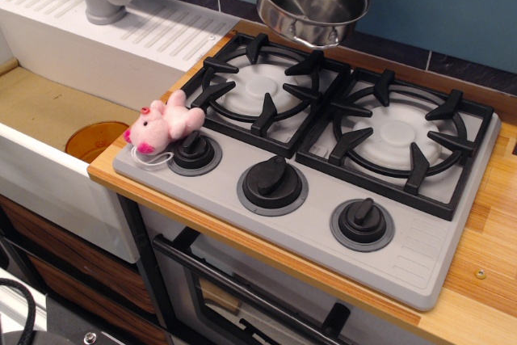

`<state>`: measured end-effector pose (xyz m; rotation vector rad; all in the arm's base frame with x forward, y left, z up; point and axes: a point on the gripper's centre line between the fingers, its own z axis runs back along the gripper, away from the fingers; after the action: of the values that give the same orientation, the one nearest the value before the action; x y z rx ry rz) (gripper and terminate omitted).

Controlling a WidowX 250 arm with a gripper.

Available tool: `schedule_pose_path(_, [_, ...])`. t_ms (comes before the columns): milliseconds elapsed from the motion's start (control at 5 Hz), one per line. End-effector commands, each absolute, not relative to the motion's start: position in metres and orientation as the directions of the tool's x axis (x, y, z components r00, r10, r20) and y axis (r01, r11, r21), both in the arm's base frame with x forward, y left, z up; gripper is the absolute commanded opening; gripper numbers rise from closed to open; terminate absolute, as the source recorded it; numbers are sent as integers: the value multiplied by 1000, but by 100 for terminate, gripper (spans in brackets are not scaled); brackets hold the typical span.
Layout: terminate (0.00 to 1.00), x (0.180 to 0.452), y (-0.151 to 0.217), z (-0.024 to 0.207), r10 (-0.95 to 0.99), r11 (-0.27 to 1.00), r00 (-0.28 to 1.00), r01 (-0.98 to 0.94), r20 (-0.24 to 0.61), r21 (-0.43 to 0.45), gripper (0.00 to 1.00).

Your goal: Put pan on stove and put stuffedpig in pan

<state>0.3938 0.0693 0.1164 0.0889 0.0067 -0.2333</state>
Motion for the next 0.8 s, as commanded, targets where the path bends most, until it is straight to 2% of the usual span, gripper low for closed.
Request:
schedule_pose_path(0, [0,404,94,120,-248,965,967,240,63,107,0])
schedule_pose_path(600, [0,389,104,83,-227,970,972,221,62,100,0])
